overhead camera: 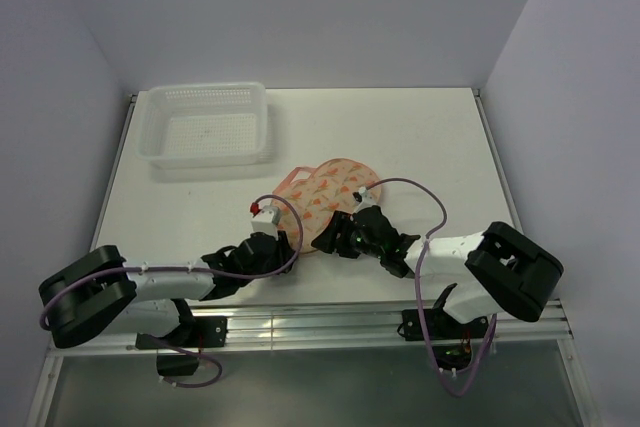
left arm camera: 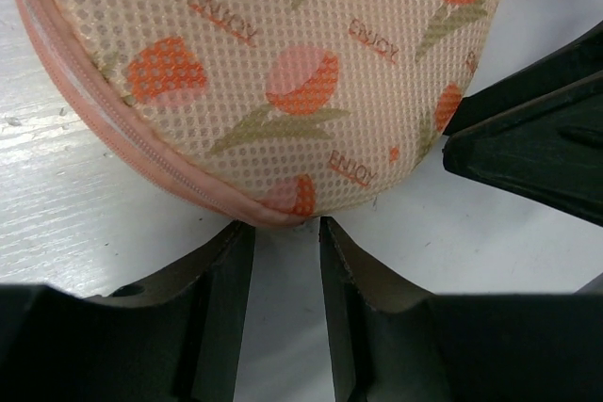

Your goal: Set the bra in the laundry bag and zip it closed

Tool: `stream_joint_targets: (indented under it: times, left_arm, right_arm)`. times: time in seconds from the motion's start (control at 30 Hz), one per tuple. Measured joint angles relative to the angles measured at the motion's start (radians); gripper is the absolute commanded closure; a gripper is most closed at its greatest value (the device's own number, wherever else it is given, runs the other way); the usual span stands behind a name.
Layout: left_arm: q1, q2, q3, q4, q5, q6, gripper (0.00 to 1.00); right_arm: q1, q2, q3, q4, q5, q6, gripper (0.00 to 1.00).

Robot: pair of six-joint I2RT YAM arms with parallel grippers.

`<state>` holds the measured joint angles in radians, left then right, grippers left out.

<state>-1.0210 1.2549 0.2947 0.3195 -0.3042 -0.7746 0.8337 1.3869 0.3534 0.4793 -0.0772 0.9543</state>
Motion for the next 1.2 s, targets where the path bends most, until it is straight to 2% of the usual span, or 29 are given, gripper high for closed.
stream_joint_targets:
  times: [0.3,0.6,0.73,0.83,0.87,0.93,0.97,1.07,1.13,1.2]
  left_arm:
    - [-0.026,0.028,0.007,0.024,-0.044,-0.005,0.64]
    - [-0.058,0.064,0.030,0.013,-0.090,-0.017,1.00]
    - [-0.061,0.060,0.031,0.002,-0.105,-0.016,1.00]
    - [-0.062,0.045,0.031,-0.005,-0.106,-0.015,1.00]
    - [-0.063,0.040,0.031,-0.005,-0.106,-0.014,1.00]
    - [-0.067,0.033,0.031,-0.004,-0.105,-0.014,1.00]
    - [-0.069,0.030,0.031,-0.004,-0.105,-0.013,1.00]
    - [-0.075,0.027,0.031,-0.003,-0.103,-0.012,1.00]
    - [-0.077,0.025,0.031,-0.002,-0.100,-0.012,1.00]
    - [-0.077,0.023,0.031,-0.002,-0.097,-0.012,1.00]
  right_arm:
    - [0.000,0.011,0.000,0.013,-0.002,0.000,0.36]
    - [0.000,0.011,0.000,0.019,-0.002,0.000,0.36]
    - [0.000,0.023,0.000,0.018,0.007,0.000,0.37]
    - [-0.001,0.038,0.005,0.011,0.014,-0.003,0.53]
    - [-0.002,0.041,0.008,0.009,0.017,-0.004,0.54]
    - [-0.016,0.041,0.010,0.006,0.020,-0.006,0.51]
    - [-0.029,0.040,0.013,0.003,0.020,-0.010,0.40]
    - [-0.072,0.034,0.023,-0.010,0.020,-0.031,0.28]
    - [-0.090,0.031,0.027,-0.015,0.021,-0.039,0.29]
    - [-0.093,0.031,0.027,-0.016,0.018,-0.043,0.41]
